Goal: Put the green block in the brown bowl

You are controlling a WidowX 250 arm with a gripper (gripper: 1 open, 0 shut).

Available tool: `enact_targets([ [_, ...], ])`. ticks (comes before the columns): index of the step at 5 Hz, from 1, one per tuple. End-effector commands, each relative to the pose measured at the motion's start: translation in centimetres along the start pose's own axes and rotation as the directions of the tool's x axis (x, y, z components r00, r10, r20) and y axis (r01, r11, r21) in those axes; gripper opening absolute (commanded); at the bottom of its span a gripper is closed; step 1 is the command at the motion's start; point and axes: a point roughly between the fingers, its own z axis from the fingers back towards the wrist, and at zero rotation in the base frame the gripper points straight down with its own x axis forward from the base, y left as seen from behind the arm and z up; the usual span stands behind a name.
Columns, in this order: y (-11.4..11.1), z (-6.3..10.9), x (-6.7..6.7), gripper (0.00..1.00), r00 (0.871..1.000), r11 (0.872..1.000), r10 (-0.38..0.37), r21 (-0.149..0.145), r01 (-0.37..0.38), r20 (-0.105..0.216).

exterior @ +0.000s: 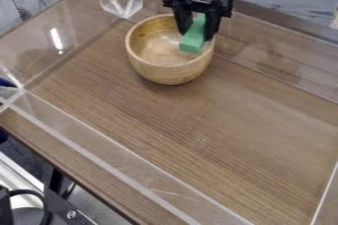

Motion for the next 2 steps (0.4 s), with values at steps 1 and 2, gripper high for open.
enact_targets([
  [1, 0.35, 1.80, 1.24, 0.00, 0.997, 1.000, 0.007, -0.003, -0.007, 0.072],
  [2, 0.50, 1.42, 1.46, 0.00, 0.997, 1.000, 0.013, -0.004, -0.012, 0.071],
])
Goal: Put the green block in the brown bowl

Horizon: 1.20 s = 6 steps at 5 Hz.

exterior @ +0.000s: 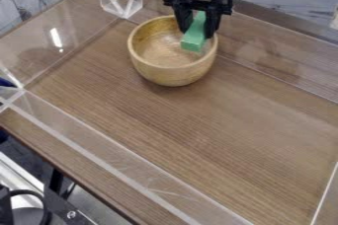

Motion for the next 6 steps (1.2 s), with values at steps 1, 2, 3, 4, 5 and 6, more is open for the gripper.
enact_targets([
  [1, 0.5, 1.4, 1.1, 0.00, 0.998, 1.000, 0.007, 0.005, -0.007, 0.057],
  [2, 0.6, 1.3, 1.4, 0.00, 0.998, 1.000, 0.011, 0.005, -0.011, 0.058],
  [3, 0.8, 1.2, 1.4, 0.00, 0.998, 1.000, 0.013, 0.006, -0.014, 0.059],
  [4, 0.9, 0.8, 1.3, 0.00, 0.999, 1.000, 0.015, 0.010, -0.016, 0.050],
  [5, 1.1, 0.4, 1.3, 0.00, 0.999, 1.000, 0.017, 0.015, -0.018, 0.042],
  [6, 1.3, 0.0, 1.3, 0.00, 0.999, 1.000, 0.019, 0.019, -0.020, 0.034],
])
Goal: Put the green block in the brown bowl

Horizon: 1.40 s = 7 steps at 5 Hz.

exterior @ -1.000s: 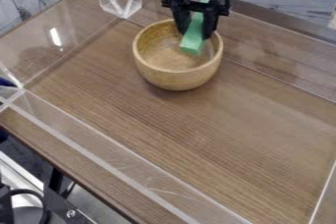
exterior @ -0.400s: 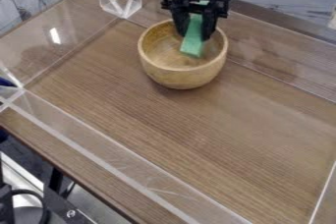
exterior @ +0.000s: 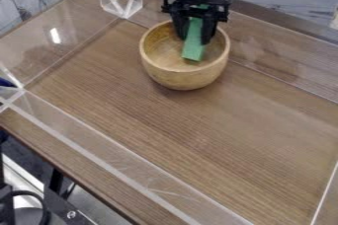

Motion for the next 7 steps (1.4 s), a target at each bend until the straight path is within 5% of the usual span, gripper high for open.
enact_targets([
  [1, 0.6, 1.1, 1.0, 0.00, 0.999, 1.000, 0.007, 0.011, -0.007, 0.049],
  [7, 1.3, -0.4, 0.5, 0.00, 1.000, 1.000, 0.017, 0.021, -0.017, 0.014],
])
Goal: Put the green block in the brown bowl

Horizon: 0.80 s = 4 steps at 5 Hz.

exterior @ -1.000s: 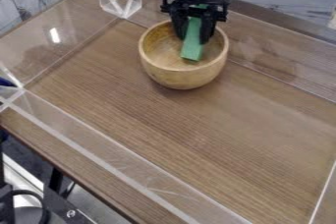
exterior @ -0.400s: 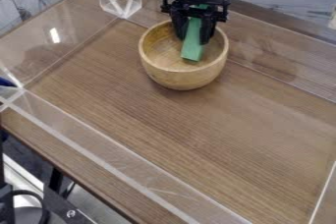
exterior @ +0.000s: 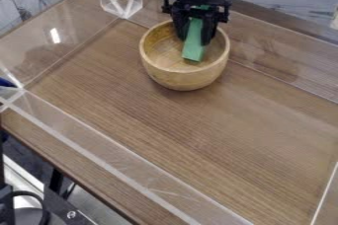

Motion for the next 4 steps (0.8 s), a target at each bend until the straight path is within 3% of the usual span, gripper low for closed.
enact_targets([
  [1, 1.0, -0.2, 0.3, 0.00, 1.000, 1.000, 0.016, 0.016, -0.017, 0.017],
  [4, 1.4, -1.3, 0.3, 0.00, 1.000, 0.999, 0.021, 0.027, -0.020, -0.006],
])
